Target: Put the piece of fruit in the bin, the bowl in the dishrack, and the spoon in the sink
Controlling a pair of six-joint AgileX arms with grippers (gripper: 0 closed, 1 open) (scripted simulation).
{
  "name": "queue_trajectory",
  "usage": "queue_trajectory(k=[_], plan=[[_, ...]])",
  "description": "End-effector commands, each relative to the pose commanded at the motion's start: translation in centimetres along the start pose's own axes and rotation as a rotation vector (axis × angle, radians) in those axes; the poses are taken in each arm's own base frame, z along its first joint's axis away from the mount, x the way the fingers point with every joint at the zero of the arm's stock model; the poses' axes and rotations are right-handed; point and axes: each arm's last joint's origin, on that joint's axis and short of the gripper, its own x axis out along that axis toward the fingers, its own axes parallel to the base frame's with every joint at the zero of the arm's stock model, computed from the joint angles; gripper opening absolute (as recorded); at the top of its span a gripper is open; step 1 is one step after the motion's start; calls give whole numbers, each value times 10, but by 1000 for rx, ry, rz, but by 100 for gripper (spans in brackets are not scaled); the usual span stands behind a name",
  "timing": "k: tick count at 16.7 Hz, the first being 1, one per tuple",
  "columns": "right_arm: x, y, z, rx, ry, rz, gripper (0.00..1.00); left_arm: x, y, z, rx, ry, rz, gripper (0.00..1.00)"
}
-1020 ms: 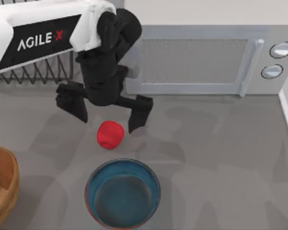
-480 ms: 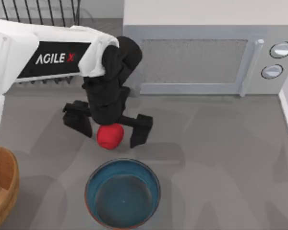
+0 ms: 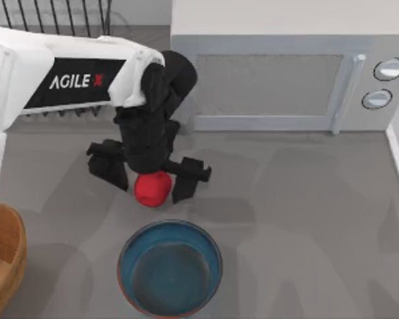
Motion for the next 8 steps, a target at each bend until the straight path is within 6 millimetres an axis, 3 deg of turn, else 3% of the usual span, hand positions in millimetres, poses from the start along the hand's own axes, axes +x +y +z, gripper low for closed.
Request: queue_trajectory(k=[7,8], plan=[[0,0,0,0,0,0,100,0,0,0,0,0,0,2],[0,0,0,0,0,0,100,0,0,0,0,0,0,0]])
